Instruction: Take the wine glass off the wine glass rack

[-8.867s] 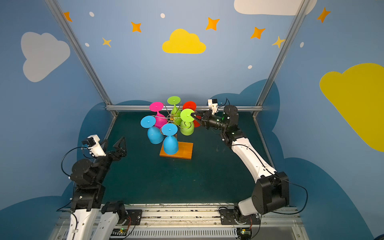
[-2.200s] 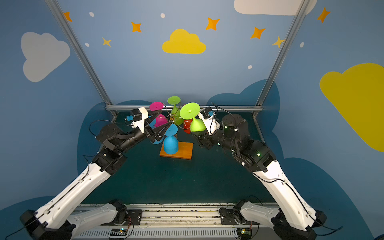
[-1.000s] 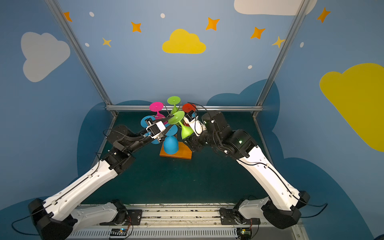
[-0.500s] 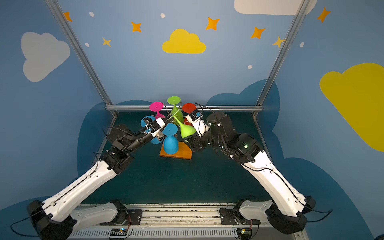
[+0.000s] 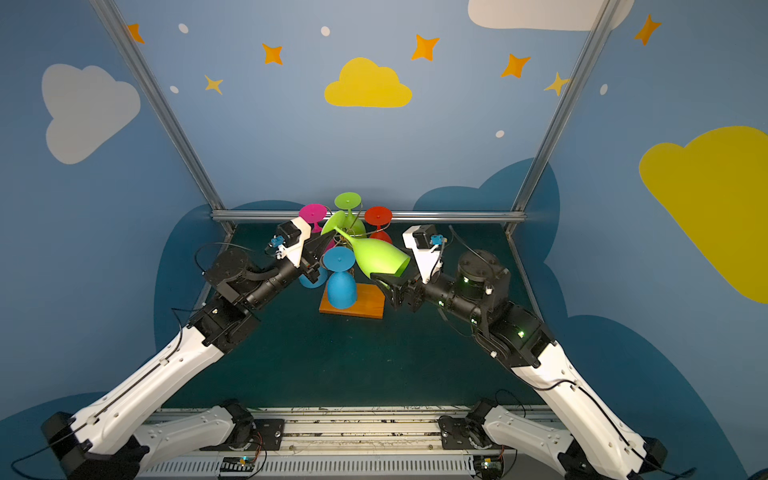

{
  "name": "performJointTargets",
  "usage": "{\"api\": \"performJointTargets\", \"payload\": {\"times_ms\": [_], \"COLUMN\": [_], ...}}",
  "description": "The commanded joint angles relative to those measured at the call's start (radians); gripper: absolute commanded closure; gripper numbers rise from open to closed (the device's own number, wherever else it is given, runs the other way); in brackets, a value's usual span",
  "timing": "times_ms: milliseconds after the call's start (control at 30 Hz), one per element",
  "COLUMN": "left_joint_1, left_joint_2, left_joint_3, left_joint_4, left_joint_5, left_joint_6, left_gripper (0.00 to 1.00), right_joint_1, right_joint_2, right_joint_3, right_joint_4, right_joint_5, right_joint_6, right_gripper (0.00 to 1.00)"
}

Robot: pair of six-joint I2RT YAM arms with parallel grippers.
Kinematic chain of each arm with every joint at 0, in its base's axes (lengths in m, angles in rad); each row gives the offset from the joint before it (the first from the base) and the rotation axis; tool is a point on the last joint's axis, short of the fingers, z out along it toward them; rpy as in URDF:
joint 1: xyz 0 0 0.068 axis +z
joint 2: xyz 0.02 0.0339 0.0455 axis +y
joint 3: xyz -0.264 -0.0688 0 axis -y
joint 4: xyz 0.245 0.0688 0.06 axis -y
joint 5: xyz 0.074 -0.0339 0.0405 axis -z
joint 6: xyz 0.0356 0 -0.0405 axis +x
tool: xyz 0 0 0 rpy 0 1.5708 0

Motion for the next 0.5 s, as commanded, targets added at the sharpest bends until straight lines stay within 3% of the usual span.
{"api": "performJointTargets", "payload": {"times_ms": [0, 200, 467], "left_joint_1": [0.041, 0.137, 0.191], "left_joint_2": [-0.002, -0.001, -0.055], "left_joint_3": [0.030, 0.022, -0.057], "left_joint_4": [-0.049, -0.059, 0.023], "left_joint_5": [-0.012, 0.114, 0.178], "left_joint_6": [-0.125, -0.232, -0.290], "left_gripper": [0.97, 0.97, 0.97], "right_joint_1": [-0.004, -0.015, -0.024], "right_joint_2": [-0.094, -0.196, -0.123], "right_joint_3": [-0.041, -0.122, -0.102], "right_joint_4": [0.097, 0.119, 0.101], "right_joint_5": [-0.008, 0.059, 0.081], "right_joint_6": [0.028, 0.019, 0.037], "right_gripper": [0.13, 0.13, 0.16]}}
